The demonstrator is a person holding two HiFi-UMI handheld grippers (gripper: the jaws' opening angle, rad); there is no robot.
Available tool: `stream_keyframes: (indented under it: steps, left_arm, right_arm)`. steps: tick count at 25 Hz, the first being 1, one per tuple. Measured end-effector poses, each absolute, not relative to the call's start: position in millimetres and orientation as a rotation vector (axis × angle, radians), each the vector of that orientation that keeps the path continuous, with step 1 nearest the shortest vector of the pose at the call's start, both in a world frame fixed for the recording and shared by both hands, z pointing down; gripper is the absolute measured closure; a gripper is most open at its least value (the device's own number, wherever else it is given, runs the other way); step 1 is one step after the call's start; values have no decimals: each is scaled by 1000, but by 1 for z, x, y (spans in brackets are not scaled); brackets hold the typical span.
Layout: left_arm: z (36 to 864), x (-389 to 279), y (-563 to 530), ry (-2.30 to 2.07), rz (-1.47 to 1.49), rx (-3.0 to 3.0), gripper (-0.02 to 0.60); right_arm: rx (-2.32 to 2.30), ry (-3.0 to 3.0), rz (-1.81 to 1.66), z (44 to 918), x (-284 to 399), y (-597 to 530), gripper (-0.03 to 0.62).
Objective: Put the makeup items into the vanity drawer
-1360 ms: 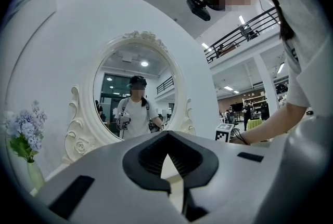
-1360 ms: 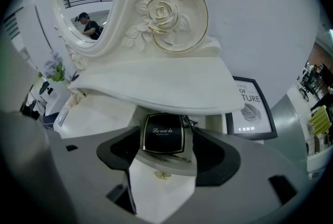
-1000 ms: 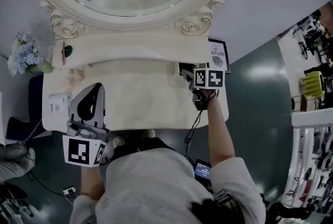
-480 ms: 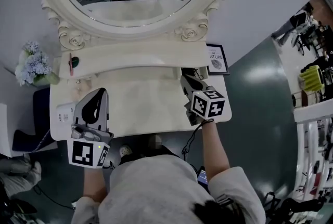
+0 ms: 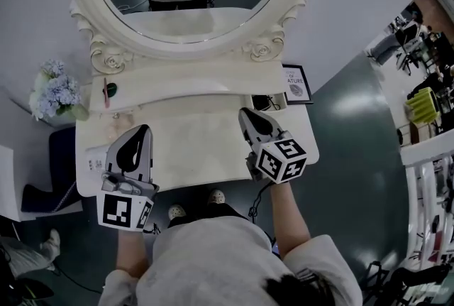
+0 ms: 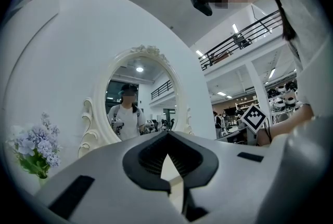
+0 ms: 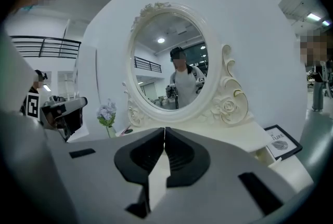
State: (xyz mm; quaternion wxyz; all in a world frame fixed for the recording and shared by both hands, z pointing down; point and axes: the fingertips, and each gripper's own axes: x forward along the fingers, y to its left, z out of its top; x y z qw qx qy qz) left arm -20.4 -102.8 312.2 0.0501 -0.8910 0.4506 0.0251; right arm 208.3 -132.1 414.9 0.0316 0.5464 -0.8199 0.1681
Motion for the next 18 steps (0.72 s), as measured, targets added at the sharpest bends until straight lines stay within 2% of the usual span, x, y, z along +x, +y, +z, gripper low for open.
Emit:
stream_keyframes:
  steps: [8,18]
  left_arm:
    - [305,-36,-98,1340,91,-2713,575]
    - [292,-48,-90,1304,124,-2710,575]
  right_arm:
    - [1629,-2578,287,378,160,-113,571]
    - [1582,-2704,188,337,117,-93,571]
